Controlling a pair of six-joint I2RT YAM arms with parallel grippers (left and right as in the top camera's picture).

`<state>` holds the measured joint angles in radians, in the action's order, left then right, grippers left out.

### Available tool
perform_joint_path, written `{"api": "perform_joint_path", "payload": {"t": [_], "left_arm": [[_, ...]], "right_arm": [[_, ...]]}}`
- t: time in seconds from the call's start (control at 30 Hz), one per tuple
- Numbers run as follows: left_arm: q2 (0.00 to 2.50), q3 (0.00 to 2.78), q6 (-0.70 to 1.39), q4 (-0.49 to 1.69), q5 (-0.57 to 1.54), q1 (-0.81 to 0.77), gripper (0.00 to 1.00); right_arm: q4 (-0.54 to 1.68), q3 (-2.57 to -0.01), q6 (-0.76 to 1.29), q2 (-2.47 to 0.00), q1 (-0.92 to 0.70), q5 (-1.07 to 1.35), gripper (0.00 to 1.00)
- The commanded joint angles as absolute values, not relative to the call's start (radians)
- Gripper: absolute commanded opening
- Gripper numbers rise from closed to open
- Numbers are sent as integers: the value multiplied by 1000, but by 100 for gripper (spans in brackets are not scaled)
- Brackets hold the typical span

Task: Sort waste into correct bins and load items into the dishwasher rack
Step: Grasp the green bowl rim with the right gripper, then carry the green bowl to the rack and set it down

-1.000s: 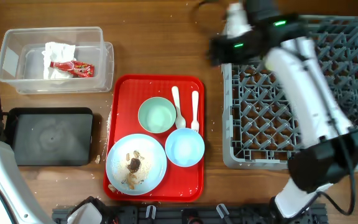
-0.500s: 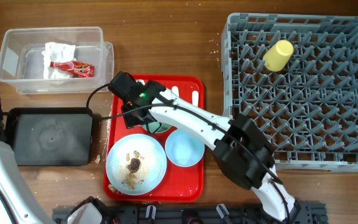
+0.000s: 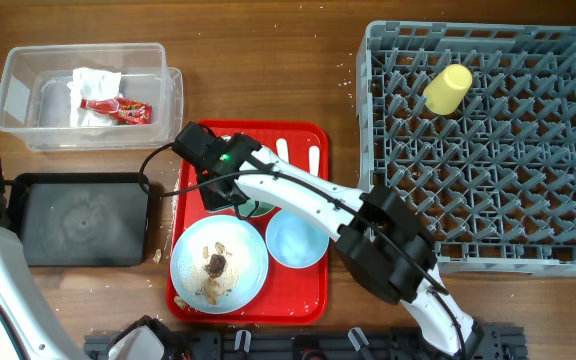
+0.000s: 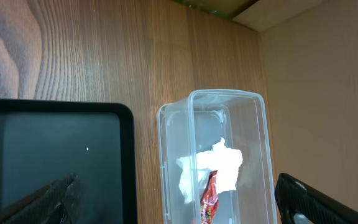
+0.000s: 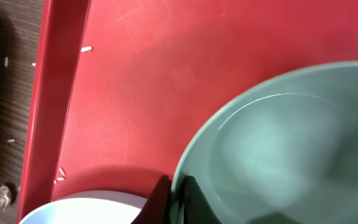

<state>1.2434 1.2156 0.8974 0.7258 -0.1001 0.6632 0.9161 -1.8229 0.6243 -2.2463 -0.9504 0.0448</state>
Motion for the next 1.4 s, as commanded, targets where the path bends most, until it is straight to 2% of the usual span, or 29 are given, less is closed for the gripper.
{"api": "perform_joint_path", "payload": {"t": [0.0, 0.17, 0.27, 0.37, 0.47, 0.63, 0.73, 0.9, 1.03, 1.1, 1.17, 1.23, 1.37], "left_arm": [[1240, 1217, 906, 723, -102, 668, 100], [1240, 1217, 906, 723, -102, 668, 100], [1240, 1217, 906, 723, -102, 668, 100], [1240, 1217, 906, 723, -102, 668, 100], [1240, 1217, 906, 723, -102, 668, 100], [1240, 1217, 906, 723, -102, 668, 100], [1240, 1217, 906, 723, -102, 668, 100], [1240, 1217, 906, 723, -102, 668, 100], [1240, 1217, 906, 723, -102, 668, 100], [1240, 1217, 906, 723, -102, 668, 100], [1240, 1217, 906, 723, -102, 668, 100], [1240, 1217, 906, 723, -102, 668, 100], [1240, 1217, 906, 723, -102, 668, 100]], "right_arm": [[947, -1870, 598, -2253, -949, 77, 4], [1104, -2043, 447, -2099, -789, 159, 4], [1213, -2056, 361, -1924, -527, 208, 4], [1393, -2055, 123, -1853, -209, 533, 4], [1529, -2008, -98, -1853, -28, 730, 4], [1536, -1847, -314, -1853, 146, 1003, 4], [1452, -1701, -319, -1853, 246, 1116, 4], [1330, -1456, -419, -1853, 316, 1308, 4], [1267, -1379, -345, -1855, 359, 1284, 4], [1211, -1379, -210, -1855, 390, 1131, 6], [1169, -1380, -96, -1855, 416, 987, 11], [1142, -1385, -13, -1851, 447, 865, 24], [1163, -1468, 147, -1774, 498, 571, 33]]}}
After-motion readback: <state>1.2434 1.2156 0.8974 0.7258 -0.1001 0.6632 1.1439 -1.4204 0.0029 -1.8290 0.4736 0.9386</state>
